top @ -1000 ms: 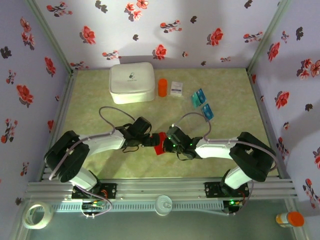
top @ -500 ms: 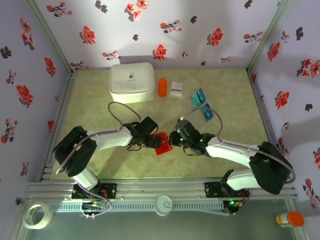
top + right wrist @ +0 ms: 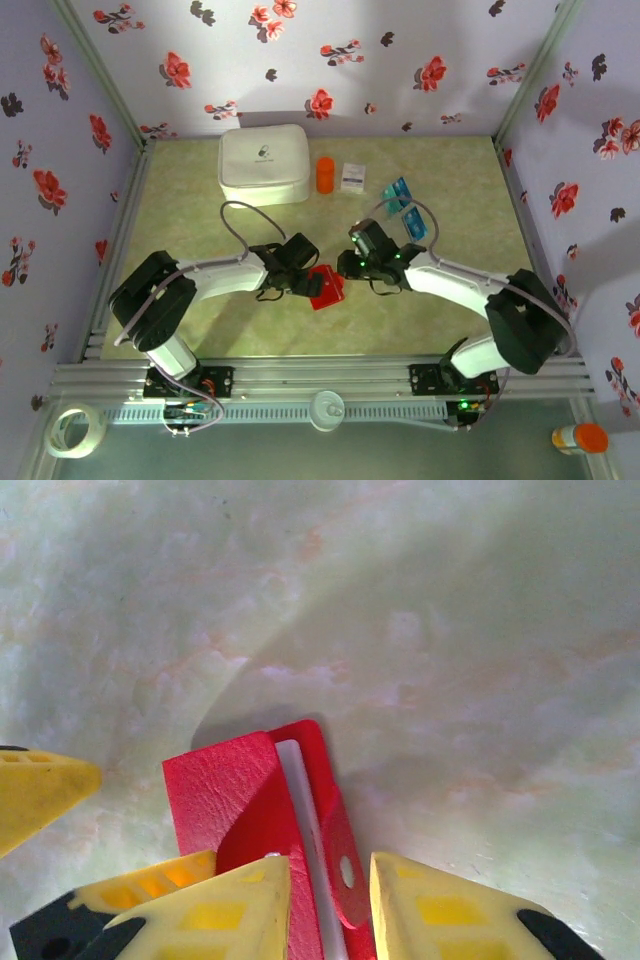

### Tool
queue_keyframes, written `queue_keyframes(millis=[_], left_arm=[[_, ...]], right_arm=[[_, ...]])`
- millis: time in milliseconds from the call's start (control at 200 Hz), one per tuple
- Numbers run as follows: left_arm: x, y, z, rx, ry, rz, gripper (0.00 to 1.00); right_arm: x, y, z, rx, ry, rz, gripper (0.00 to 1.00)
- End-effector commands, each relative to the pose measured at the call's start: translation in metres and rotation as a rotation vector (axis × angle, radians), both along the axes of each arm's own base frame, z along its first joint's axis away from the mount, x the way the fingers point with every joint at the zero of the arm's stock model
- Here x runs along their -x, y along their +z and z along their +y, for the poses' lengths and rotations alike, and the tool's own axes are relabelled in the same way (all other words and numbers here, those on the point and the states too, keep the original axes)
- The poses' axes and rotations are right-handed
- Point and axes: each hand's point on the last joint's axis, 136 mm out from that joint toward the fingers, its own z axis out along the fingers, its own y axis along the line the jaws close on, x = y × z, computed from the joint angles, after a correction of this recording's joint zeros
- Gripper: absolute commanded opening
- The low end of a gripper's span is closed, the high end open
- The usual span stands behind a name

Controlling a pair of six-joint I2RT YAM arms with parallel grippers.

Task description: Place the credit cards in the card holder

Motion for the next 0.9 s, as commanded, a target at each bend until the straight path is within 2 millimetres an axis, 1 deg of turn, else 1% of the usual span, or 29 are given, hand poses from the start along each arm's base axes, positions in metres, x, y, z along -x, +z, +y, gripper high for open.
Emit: queue_keyframes(millis=[0,140,315,510,645,765,830,900], left_arm=[[0.004,-0.013,0.021,-0.124,-0.011,0.008,1.00],[0.004,-0.014,0.021,-0.123,-0.012,0.008,1.00],[0.004,-0.013,0.020,-0.122,-0.017,0.006,1.00],[0.004,-0.012,0.019,-0.120,-0.019,0.003,1.00],[0.004,-0.012,0.018,-0.117,-0.022,0.002,1.00],[0.004,-0.011,0.017,-0.117,-0.025,0.000,1.00],[0.004,-0.010,0.016,-0.113,-0.027,-0.004,1.00],[0.003,-0.010,0.015,-0.111,-0.028,-0.006,1.00]], right_arm=[[0.001,-0.005,0.006,0.022,0.062,0.028,0.28],[-0.001,-0.013,0.010,0.035,0.073,0.047,0.26],[-0.002,-0.018,0.006,0.057,0.063,0.046,0.22],[-0.002,-0.023,0.002,0.068,0.056,0.052,0.11],[-0.002,-0.027,0.003,0.057,0.057,0.065,0.09],[-0.001,-0.029,0.003,0.048,0.056,0.071,0.04],[-0.001,-0.029,0.004,0.039,0.056,0.072,0.00],[0.001,-0.028,0.007,0.017,0.062,0.078,0.00]])
